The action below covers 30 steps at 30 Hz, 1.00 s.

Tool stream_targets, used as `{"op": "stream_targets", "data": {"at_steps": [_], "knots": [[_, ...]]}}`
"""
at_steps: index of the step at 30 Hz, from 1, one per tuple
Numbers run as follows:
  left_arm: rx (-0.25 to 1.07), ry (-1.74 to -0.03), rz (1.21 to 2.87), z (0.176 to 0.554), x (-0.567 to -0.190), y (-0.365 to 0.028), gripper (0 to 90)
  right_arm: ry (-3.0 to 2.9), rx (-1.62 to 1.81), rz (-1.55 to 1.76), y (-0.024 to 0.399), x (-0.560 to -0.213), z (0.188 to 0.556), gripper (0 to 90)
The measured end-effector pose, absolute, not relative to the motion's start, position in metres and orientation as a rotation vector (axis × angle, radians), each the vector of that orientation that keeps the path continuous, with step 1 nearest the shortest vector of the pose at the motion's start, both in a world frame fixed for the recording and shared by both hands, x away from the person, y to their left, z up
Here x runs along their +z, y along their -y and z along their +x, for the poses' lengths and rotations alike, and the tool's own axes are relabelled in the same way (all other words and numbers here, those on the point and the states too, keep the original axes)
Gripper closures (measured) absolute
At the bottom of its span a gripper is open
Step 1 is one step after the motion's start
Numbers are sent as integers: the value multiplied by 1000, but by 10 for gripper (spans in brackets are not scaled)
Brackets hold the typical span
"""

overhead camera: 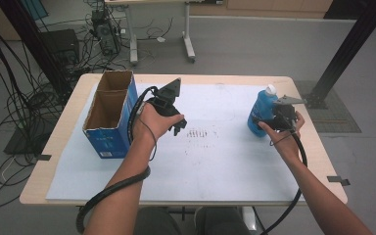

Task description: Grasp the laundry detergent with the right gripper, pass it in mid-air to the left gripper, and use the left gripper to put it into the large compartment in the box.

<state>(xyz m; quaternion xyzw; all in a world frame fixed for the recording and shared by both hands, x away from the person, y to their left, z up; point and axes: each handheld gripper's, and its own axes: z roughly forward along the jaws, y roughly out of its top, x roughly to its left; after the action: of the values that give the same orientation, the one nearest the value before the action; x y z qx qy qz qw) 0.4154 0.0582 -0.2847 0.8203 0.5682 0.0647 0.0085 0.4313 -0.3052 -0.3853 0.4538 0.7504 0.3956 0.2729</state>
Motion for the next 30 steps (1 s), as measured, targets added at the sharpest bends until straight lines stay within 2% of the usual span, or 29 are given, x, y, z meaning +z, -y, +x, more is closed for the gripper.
{"op": "stream_targets", "data": {"at_steps": [30], "knots": [[217, -1763, 2553, 415, -281, -59, 51, -2025, 1064, 1202, 304, -384, 432, 18]]}}
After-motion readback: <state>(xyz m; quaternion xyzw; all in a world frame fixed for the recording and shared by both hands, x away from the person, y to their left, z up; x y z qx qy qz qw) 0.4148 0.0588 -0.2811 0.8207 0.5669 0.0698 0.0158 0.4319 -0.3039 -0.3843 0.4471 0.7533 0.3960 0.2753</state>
